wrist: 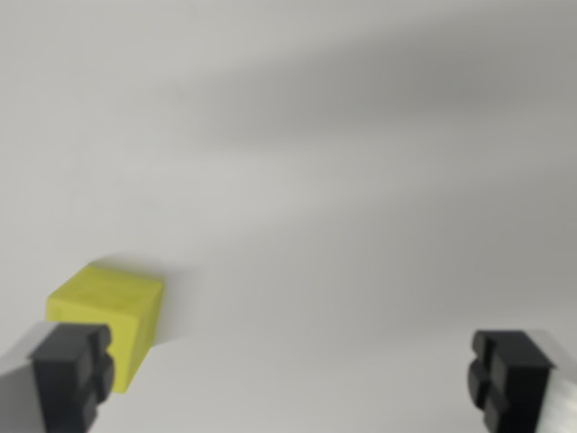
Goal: Pick yellow cube
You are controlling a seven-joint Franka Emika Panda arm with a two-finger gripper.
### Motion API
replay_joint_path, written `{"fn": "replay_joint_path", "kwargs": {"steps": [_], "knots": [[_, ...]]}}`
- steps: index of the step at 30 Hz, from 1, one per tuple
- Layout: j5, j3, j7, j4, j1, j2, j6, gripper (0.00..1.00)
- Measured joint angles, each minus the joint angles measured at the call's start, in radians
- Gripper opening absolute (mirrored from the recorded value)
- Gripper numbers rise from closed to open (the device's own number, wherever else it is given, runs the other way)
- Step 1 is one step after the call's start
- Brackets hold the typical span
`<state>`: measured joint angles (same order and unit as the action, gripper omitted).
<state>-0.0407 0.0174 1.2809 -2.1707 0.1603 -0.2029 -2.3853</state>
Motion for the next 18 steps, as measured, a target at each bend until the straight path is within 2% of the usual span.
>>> {"fn": "replay_joint_path", "kwargs": {"steps": [18], "knots": [[0.004,0.0,0.152,-0.043,0.084,-0.065,-0.102,1.0]]}}
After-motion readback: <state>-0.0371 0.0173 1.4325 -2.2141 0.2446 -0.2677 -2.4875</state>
